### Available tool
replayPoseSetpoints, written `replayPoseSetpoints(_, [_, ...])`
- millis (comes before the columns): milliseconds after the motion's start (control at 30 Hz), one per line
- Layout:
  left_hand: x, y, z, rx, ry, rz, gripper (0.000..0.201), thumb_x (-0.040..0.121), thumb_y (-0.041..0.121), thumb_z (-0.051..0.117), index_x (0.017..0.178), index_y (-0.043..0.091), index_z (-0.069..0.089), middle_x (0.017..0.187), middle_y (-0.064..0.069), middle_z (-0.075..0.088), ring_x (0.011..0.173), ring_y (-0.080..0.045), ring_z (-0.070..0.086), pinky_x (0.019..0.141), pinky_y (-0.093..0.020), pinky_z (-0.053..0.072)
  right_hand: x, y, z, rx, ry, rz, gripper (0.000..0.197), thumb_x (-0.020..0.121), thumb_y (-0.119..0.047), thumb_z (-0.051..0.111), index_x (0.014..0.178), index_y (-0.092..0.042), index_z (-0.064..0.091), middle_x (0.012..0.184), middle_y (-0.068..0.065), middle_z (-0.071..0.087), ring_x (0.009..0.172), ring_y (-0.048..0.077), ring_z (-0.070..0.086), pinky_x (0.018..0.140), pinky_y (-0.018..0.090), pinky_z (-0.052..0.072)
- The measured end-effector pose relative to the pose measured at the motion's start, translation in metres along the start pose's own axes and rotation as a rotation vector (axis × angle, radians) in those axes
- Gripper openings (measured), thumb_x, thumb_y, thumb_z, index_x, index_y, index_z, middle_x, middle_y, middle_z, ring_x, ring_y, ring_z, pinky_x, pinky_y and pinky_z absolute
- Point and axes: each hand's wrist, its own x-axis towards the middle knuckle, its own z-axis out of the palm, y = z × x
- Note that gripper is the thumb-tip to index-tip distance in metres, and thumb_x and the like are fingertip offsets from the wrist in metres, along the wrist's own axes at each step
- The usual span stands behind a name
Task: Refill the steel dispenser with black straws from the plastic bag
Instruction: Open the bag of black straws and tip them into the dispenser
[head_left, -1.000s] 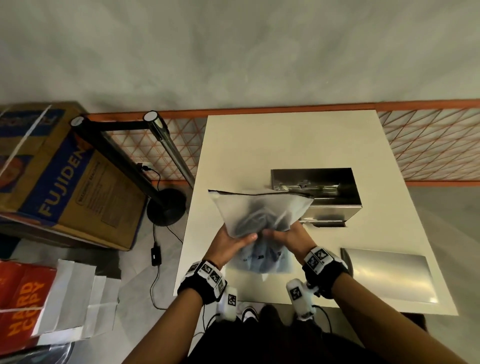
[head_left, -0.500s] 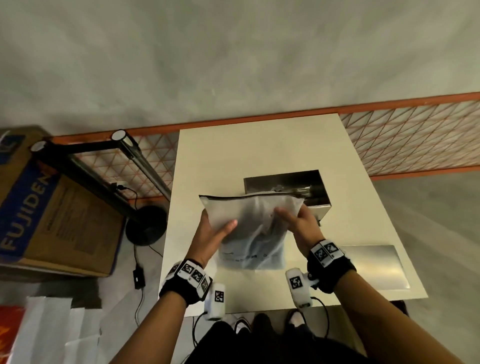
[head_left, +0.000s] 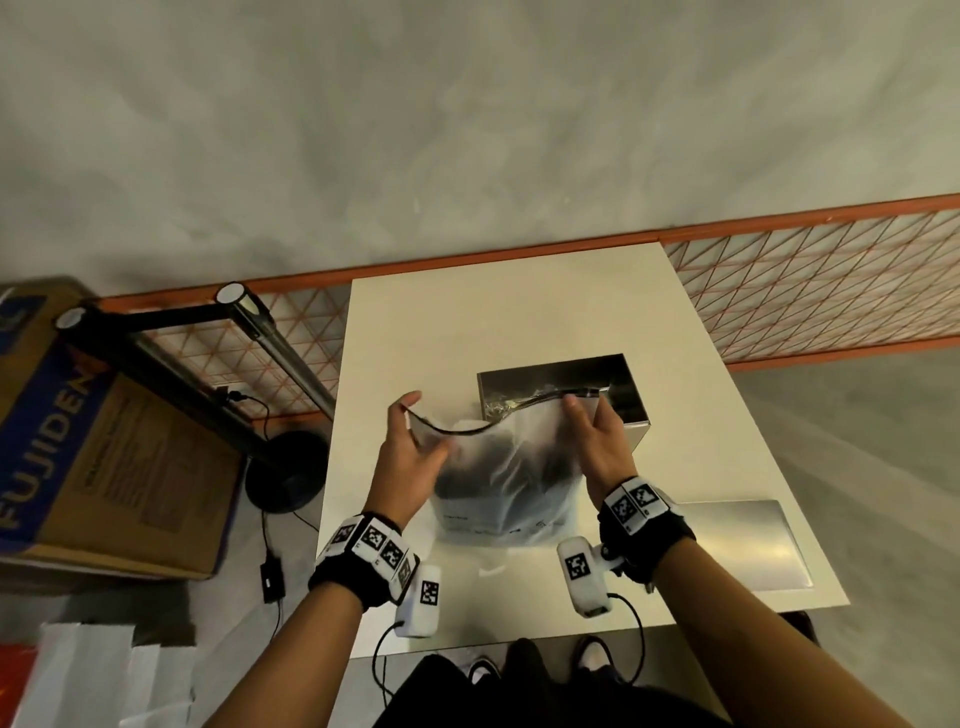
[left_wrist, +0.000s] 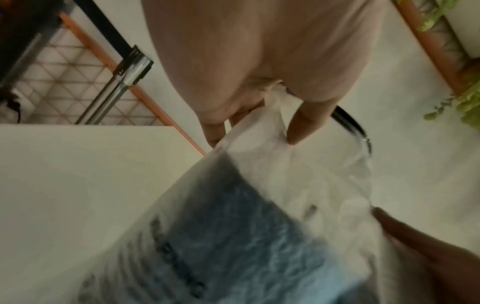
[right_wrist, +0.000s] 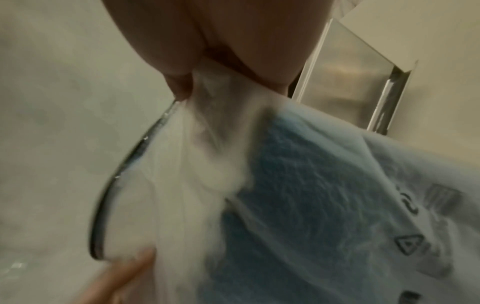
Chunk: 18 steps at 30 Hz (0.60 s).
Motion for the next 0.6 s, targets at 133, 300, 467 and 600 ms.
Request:
replayPoseSetpoints(133, [0.000, 0.003, -0.014, 0.201, 0.075, -0.048, 0.067, 0.095, 0.005, 0.065, 0.149, 0.021, 0.029, 0.085, -0.006, 0.064, 0.079, -0.022, 0.064, 0.068, -0.017, 0.045, 0.006, -0.001, -0.010, 0.005, 0.027, -0.043, 0.075, 0.080, -0.064, 0.062, 0.126, -0.005, 0.055, 0.111, 0.005, 0.066, 0.106, 0.020, 0.060, 0.102, 0.043, 0.047])
replayPoseSetpoints(300, [0.009, 0.021, -0.012, 0.387, 0.286, 0.152, 0.066, 0.082, -0.005, 0.067, 0.142, 0.010, 0.043, 0.134, -0.011, 0.048, 0.124, -0.026, 0.051, 0.104, -0.029, 0.040, 0.000, -0.011, -0.013, 0.037, -0.134, -0.119, 0.030, 0.101, -0.029, 0.051, 0.095, -0.001, 0.060, 0.086, 0.006, 0.055, 0.083, 0.019, 0.047, 0.077, 0.037, 0.039])
replayPoseSetpoints(467, [0.008, 0.060, 0.035, 0.664, 0.076, 0.619, 0.033, 0.086, 0.008, 0.061, 0.119, 0.011, 0.060, 0.118, -0.005, 0.057, 0.112, -0.024, 0.055, 0.106, -0.045, 0.044, -0.004, -0.014, -0.018, -0.049, -0.232, -0.151, 0.028, 0.102, -0.024, 0.050, 0.080, -0.022, 0.066, 0.078, -0.007, 0.060, 0.078, 0.010, 0.052, 0.074, 0.027, 0.042])
replayPoseSetpoints(600, [0.002, 0.068, 0.086, 0.690, -0.141, 0.698, 0.026, 0.096, 0.024, 0.050, 0.117, 0.015, 0.061, 0.107, -0.002, 0.065, 0.094, -0.023, 0.062, 0.087, -0.041, 0.052, -0.006, -0.016, -0.019, 0.020, -0.276, -0.114, 0.027, 0.103, -0.025, 0.047, 0.100, -0.008, 0.067, 0.094, 0.010, 0.065, 0.091, 0.020, 0.057, 0.084, 0.039, 0.045])
